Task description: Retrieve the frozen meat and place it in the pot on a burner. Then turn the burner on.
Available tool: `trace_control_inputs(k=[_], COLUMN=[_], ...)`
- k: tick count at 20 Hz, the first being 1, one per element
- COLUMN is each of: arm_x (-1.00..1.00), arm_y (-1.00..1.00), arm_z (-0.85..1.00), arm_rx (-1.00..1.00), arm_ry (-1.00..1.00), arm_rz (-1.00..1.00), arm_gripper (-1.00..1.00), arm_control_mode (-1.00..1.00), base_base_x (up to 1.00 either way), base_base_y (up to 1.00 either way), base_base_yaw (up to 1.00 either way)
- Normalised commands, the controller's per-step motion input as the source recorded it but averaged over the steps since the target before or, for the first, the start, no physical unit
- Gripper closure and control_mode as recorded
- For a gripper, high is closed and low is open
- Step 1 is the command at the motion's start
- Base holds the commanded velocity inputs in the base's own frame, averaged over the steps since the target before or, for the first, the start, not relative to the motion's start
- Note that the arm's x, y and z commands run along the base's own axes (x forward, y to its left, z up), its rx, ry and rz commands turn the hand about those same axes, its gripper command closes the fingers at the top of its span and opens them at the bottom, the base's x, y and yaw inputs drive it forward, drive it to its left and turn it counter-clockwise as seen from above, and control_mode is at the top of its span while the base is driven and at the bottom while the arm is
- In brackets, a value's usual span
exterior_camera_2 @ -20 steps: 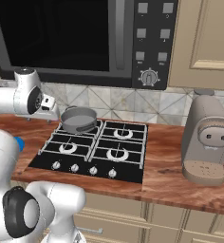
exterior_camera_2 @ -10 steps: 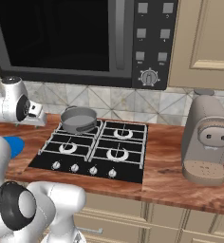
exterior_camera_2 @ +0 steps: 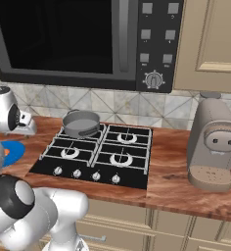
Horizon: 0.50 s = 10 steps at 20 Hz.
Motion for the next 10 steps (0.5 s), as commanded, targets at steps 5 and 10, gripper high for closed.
trace_control_inputs(k=[5, 10], arm_x=[0.12, 0.29], arm_y=[0.63, 0.54], arm_z=[-0.22, -0.12], arm_rx=[0.0, 0.0], arm_ry=[0.02, 0.02], arm_rz=[0.0, 0.0], arm_gripper=[-1.0, -1.0], arm_control_mode=[-1.0, -1.0], base_base_x=[0.0, 0.0], base_base_y=[0.0, 0.0], base_base_yaw=[0.0, 0.0])
